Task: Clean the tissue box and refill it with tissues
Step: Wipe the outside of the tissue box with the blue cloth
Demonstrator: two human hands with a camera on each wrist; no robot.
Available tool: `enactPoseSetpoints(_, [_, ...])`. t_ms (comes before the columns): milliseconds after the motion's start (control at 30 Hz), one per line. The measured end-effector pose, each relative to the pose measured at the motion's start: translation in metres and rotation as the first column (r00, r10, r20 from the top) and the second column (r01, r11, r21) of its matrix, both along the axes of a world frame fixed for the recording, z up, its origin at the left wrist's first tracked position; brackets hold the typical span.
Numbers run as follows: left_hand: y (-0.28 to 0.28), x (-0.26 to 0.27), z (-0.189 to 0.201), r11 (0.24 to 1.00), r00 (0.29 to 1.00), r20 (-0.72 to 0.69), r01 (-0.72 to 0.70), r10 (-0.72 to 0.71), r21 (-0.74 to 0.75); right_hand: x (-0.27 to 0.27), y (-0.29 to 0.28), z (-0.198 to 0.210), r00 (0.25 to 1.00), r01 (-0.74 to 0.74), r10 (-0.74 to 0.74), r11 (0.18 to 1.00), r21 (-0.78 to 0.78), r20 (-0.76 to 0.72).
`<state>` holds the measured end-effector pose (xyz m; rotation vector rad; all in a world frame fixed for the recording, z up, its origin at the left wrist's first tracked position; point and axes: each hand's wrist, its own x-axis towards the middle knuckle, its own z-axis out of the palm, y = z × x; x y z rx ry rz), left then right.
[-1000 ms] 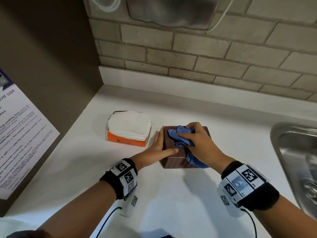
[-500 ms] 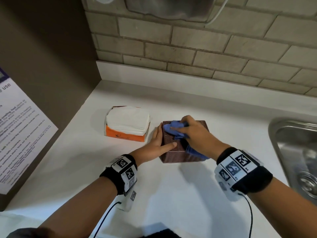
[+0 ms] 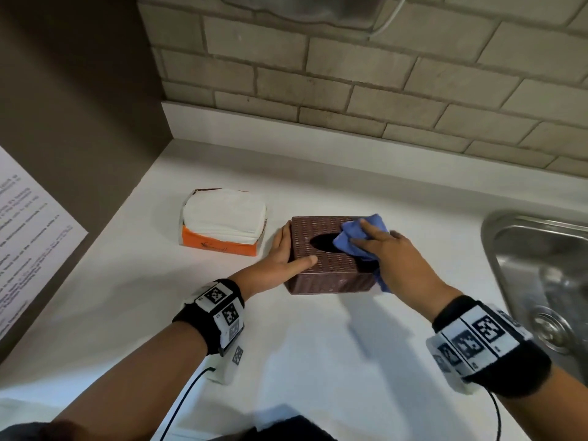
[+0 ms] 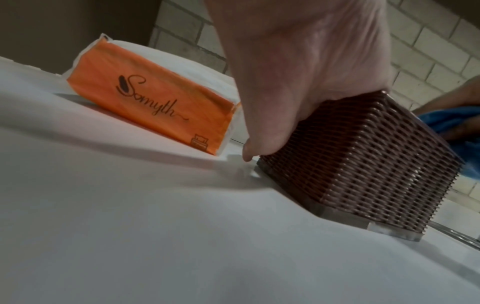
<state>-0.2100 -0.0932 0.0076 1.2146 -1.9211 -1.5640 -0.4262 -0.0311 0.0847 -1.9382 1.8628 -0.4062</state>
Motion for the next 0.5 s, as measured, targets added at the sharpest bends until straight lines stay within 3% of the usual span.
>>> enactPoseSetpoints(67, [0.000,-0.002,0.001,1.000,1.000,0.000,-0.015,0.015,-0.009,0.008,0.009,-0.002,0.999,-0.016,0.016,1.000,-0.002,-0.043])
enactPoseSetpoints(133, [0.001,-0.003,0.000,0.999,0.999,-0.016,-0.038,0.038,-0.015,0.029,0.017,-0.005,0.999,-0.040,0.039,0.999,0.026,0.027])
enactPoseSetpoints(233, [0.002,-0.001,0.000,0.999,0.999,-0.030,-0.039,0.038,-0.008,0.034,0.029,-0.003,0.994,-0.099,0.100,0.995,0.017,-0.042])
enactPoseSetpoints(300, [0.001,-0.001,0.000,0.999,1.000,-0.020,-0.020,0.020,-0.025,0.015,0.028,0.004,0.982,0.089,-0.104,0.991,0.100,0.160])
enactPoseSetpoints(333, [0.001,-0.001,0.000,1.000,1.000,-0.021,-0.009,0.009,-0.027,0.006,0.029,0.007,0.939,0.202,-0.225,0.973,0.113,0.261])
enactPoseSetpoints(367, [0.001,-0.001,0.000,1.000,1.000,-0.027,-0.006,0.006,-0.028,0.002,0.028,0.006,0.924,0.251,-0.270,0.962,0.103,0.270])
enactPoseSetpoints(500, [0.001,-0.001,-0.004,0.999,0.999,-0.030,-0.027,0.026,-0.041,0.024,0.033,-0.007,0.928,0.100,-0.165,0.974,0.204,0.334])
